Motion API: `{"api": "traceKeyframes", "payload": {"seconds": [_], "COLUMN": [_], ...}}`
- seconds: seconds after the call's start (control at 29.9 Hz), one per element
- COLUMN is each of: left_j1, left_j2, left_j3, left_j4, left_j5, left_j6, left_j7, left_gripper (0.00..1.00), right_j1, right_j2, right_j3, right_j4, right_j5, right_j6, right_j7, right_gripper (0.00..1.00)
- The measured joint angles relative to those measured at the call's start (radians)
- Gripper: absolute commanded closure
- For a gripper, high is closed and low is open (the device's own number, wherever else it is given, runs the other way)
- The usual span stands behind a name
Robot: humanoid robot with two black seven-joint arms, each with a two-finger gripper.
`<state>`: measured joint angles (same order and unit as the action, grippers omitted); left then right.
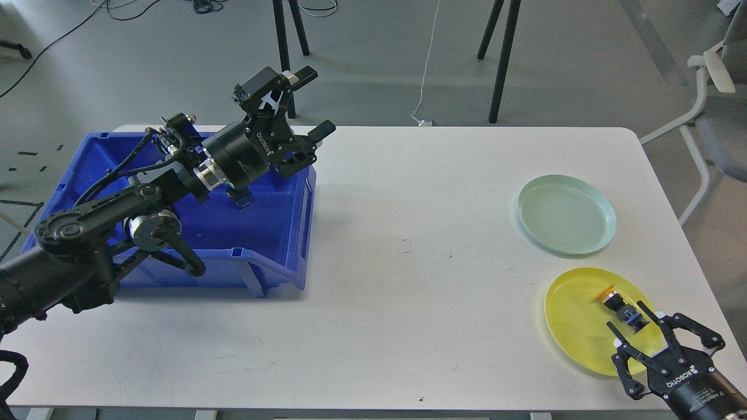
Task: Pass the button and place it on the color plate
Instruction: 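Release the button on the yellow plate and raise the right gripper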
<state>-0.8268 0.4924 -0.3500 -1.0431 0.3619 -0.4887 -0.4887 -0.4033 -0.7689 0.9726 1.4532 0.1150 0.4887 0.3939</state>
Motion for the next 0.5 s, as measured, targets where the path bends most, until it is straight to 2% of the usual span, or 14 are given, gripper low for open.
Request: {"api": "traceKeyframes", "payload": {"seconds": [0.17, 0.2, 0.37, 0.5], "left_j1": [0.000, 0.000, 0.000, -0.006], "left_j2": [0.000, 0.000, 0.004, 0.027], "left_j3": [0.000, 0.000, 0.000, -0.004], "left_j4": [0.000, 0.000, -0.009, -0.041], "left_j5": [0.000, 0.000, 0.000, 0.001], "left_j6": [0.000, 0.000, 0.000, 0.000], "left_j7": [0.000, 0.000, 0.000, 0.000], "left_gripper": [0.00, 0.00, 0.00, 0.00], "right_j1": [0.002, 0.005, 0.116, 0.295], "right_j2": [0.002, 0.006, 0.031, 0.033], "right_j3": [0.007, 0.011, 0.018, 0.011], "right_j4": [0.003, 0.005, 0.014, 0.008], "right_j5": [0.001, 0.002, 0.003, -0.004], "right_j6": [0.000, 0.000, 0.000, 0.000], "right_j7": [0.000, 0.000, 0.000, 0.000], "right_gripper": [0.06, 0.04, 0.02, 0.02]}}
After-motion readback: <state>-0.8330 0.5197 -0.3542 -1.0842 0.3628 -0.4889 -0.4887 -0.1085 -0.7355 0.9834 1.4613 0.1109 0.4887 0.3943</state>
